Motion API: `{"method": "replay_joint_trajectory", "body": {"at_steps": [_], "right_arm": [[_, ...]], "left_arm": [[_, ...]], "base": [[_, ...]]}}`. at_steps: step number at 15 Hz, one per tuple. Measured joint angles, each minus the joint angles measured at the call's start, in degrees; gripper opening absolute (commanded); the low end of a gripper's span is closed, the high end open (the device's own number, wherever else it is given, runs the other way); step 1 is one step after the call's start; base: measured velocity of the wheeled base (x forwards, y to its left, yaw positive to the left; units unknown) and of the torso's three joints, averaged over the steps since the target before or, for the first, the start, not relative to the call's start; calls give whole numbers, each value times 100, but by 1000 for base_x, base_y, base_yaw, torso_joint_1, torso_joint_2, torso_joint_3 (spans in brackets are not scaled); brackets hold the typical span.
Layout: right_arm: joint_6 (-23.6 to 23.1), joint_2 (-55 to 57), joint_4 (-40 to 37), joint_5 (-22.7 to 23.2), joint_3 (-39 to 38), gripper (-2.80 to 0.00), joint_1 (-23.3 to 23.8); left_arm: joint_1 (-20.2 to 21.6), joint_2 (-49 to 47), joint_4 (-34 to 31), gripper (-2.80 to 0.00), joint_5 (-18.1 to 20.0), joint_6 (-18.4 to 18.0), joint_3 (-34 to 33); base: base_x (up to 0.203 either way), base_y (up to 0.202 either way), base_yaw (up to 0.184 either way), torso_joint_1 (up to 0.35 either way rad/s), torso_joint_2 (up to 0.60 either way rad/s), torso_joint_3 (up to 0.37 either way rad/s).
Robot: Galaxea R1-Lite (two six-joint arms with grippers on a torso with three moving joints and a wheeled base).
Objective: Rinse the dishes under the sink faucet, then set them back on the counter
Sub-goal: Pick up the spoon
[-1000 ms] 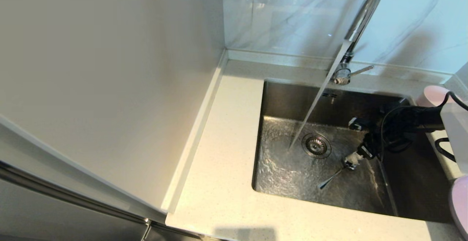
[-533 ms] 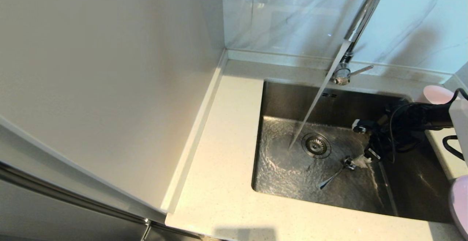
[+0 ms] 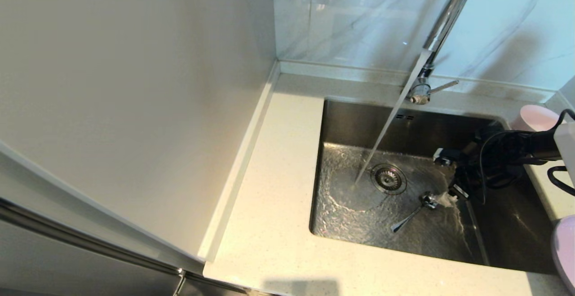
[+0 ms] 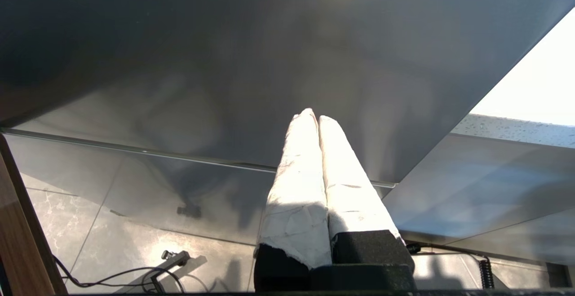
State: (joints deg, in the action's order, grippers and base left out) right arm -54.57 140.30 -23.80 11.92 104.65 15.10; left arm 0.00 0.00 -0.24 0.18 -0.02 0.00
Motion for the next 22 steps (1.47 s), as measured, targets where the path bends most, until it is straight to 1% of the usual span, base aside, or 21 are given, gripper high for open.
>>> {"method": "replay_joint_trajectory", "body": {"at_steps": [3,6,13,17,22], "right_arm": [[2,-39,210,9,-182,0,-11],[5,-87,611,17,-382,0,-12],[-5,-242,730,29,-782,0,-26],[-39,-370,1078,32,-1193,0,-28],[56,-414,1098,12,-1224,0,-182]], "left_arm": [[0,0,-2,-280,4,0,0],[0,0,0,-280,2,2,0],[0,0,-2,-280,2,2,0],[0,0,-2,-280,2,2,0],[0,0,0,-280,-1,0,0]], "base": [[0,0,0,0,0,0],[0,0,0,0,0,0],[0,0,0,0,0,0],[0,0,0,0,0,0],[0,0,0,0,0,0]]}}
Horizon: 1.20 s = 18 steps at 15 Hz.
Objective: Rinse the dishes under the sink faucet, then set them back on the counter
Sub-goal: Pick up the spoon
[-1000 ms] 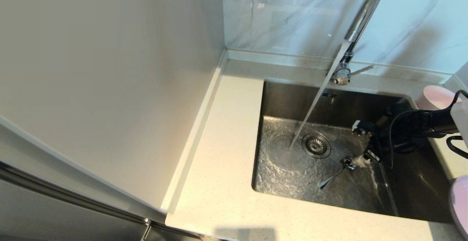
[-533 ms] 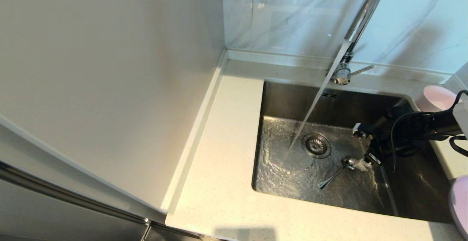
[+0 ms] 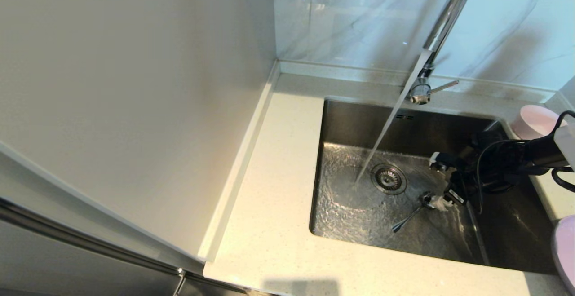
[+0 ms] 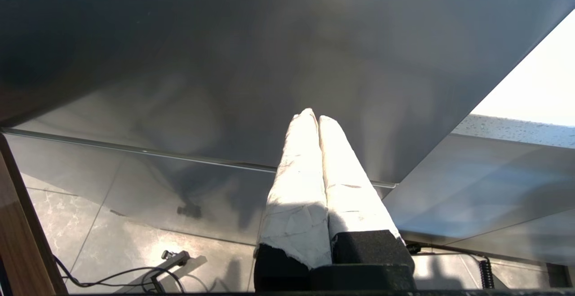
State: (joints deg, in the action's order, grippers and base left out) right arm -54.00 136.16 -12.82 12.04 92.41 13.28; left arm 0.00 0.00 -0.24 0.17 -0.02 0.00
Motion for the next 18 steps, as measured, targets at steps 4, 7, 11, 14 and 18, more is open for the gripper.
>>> {"method": "replay_joint_trajectory", "body": {"at_steps": [4,7,11,14,18], "right_arm": [[-8,-27,-2,-4,-8,0,-73],[-2,-18,3,-11,-4,0,-163],[-8,100,451,-44,26,0,-220],[-8,202,514,-61,147,0,-207],[-37,293,488,-67,322,0,-164]], "left_arm": [[0,0,-2,-280,1,2,0],[-2,0,-2,-280,1,2,0],[0,0,-2,-280,3,2,0],[0,0,-2,-280,7,2,0],[0,0,0,-280,3,2,0]], "base": [[0,0,0,0,0,0],[0,0,0,0,0,0],[0,0,0,0,0,0],[0,0,0,0,0,0],[0,0,0,0,0,0]]}}
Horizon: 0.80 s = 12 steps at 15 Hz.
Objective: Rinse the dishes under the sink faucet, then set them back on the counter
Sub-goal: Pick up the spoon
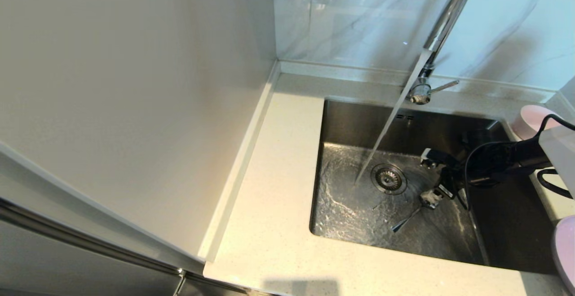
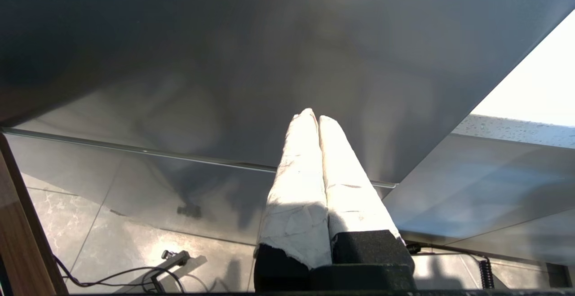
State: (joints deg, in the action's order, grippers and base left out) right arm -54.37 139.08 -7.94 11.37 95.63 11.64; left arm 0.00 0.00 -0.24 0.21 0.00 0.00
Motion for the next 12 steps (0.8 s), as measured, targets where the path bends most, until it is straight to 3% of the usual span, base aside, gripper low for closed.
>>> {"method": "replay_joint_trajectory", "body": {"at_steps": [3,6,12], "right_arm": [[-290,9,-102,-11,53,0,76],[-741,-46,-742,-49,89,0,183],[-759,13,-896,-221,124,0,185]], "left_arm": [[0,0,-2,-280,0,-5,0],[-2,0,0,-280,0,0,0],[0,0,0,-280,0,0,0]], "base": [[0,0,0,0,0,0],[0,0,0,0,0,0],[0,0,0,0,0,0]]}}
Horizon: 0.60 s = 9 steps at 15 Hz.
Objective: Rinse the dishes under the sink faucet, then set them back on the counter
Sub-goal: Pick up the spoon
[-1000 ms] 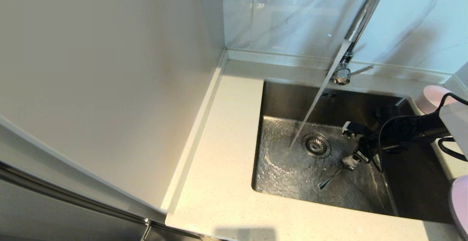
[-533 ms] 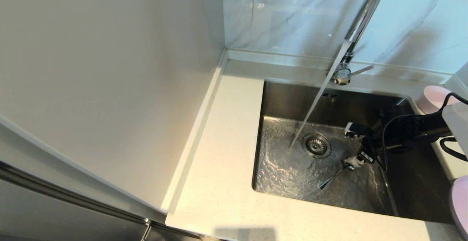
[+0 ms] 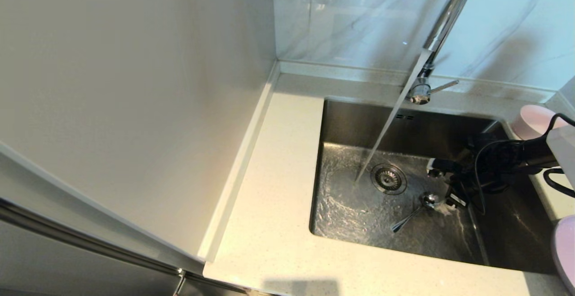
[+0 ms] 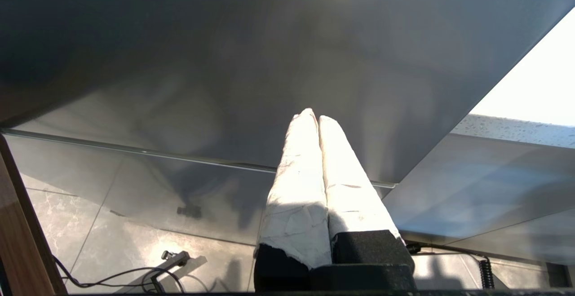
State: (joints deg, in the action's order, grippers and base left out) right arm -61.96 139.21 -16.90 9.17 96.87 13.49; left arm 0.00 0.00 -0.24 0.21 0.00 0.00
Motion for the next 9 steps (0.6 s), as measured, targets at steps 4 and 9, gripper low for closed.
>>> {"method": "replay_joint_trajectory", "body": {"at_steps": [4,9], "right_arm": [[-5,59,4,6,45,0,-7],[23,170,22,6,152,0,-111]], "left_arm": [[-2,0,-2,-280,0,0,0],[0,0,-2,-280,0,-3,0]], "base": [[0,0,0,0,0,0],[0,0,0,0,0,0]]}}
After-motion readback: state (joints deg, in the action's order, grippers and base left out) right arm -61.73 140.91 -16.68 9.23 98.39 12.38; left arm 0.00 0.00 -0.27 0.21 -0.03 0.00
